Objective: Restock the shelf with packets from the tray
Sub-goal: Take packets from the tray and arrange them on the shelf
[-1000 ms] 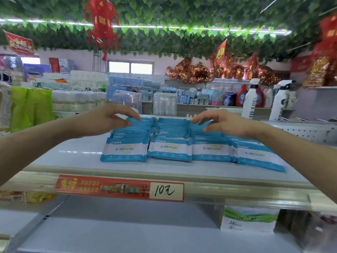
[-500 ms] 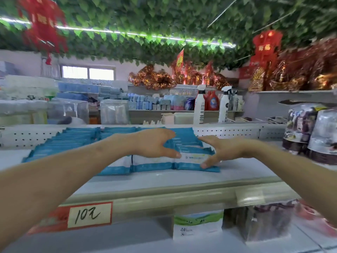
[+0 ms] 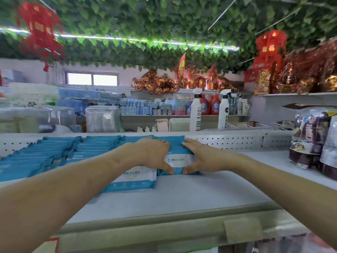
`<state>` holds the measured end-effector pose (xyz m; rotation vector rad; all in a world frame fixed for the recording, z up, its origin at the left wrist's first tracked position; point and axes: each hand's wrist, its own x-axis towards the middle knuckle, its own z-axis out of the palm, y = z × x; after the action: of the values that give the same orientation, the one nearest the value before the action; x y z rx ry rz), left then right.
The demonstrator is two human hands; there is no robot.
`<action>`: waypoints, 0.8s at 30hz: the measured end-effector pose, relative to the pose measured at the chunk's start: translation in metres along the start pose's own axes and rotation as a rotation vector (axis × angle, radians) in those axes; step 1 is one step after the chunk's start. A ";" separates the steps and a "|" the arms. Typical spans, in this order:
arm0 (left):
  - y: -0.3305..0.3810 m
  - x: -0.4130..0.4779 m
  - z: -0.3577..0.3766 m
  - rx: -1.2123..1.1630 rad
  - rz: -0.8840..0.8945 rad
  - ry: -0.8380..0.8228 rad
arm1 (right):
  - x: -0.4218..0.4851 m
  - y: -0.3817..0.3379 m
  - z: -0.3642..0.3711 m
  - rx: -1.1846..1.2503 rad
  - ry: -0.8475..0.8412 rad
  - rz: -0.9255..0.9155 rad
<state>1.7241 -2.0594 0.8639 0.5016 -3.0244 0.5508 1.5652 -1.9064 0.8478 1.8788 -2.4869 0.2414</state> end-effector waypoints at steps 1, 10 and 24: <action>0.001 0.004 0.000 0.015 -0.017 0.012 | 0.005 0.001 0.000 -0.010 0.021 -0.004; -0.002 0.039 0.002 -0.077 -0.161 -0.024 | 0.030 0.005 0.000 -0.042 0.103 -0.056; -0.016 0.050 0.004 -0.224 -0.118 -0.096 | 0.053 0.025 0.022 1.011 -0.007 0.227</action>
<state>1.6819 -2.0899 0.8700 0.7053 -3.0662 0.1836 1.5280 -1.9530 0.8287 1.7215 -2.8135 1.7617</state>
